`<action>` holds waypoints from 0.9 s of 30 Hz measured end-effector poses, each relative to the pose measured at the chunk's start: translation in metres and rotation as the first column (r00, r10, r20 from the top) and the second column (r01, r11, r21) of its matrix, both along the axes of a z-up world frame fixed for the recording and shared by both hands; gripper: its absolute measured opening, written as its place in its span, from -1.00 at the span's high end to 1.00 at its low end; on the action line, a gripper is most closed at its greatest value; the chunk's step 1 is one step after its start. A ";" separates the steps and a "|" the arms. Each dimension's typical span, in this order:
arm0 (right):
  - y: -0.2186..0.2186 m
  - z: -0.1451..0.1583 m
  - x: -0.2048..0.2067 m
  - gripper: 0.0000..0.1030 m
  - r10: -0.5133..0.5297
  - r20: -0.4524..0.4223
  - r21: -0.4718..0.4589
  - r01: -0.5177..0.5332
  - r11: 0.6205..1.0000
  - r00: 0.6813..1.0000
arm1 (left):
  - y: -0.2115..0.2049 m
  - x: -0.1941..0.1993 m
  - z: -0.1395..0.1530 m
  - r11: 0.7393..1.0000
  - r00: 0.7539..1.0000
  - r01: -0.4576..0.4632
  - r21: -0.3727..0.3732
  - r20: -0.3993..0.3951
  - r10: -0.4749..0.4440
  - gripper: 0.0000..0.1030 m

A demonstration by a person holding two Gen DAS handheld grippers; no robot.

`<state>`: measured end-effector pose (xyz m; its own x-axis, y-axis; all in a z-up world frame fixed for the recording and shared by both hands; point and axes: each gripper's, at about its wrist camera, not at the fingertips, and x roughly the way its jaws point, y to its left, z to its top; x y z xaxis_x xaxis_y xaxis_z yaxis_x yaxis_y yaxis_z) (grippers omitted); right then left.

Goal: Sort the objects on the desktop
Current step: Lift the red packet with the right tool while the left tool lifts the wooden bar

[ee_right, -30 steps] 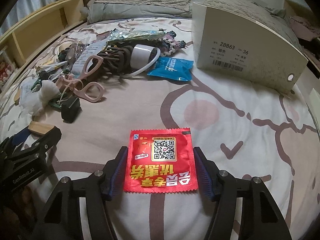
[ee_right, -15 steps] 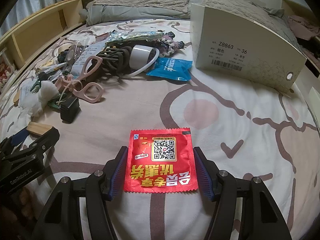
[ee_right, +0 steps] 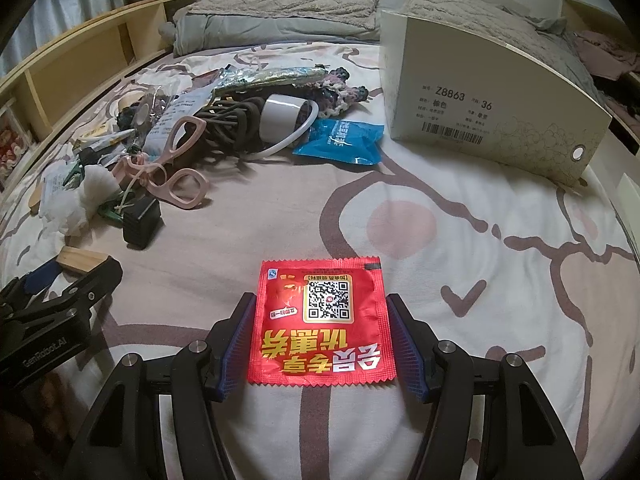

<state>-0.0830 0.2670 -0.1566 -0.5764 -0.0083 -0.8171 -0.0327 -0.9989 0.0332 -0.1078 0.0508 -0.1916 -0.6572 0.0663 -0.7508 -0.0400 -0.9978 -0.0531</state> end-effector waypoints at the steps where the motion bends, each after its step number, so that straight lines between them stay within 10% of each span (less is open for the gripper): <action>1: 0.000 0.001 0.000 -0.19 -0.001 -0.001 -0.003 0.001 1.000 1.000 | 0.000 0.000 0.000 1.000 1.000 0.000 -0.003 -0.001 0.000 -0.94; 27: 0.020 0.017 0.013 -0.04 -0.012 -0.081 -0.020 0.011 1.000 0.997 | 0.005 0.015 0.011 0.999 0.999 0.037 0.004 -0.034 -0.037 -0.94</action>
<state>-0.0704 0.2872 -0.1393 -0.6413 -0.0167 -0.7671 -0.0407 -0.9976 0.0557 -0.0930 0.0556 -0.1804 -0.6795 0.0942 -0.7276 -0.0787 -0.9954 -0.0554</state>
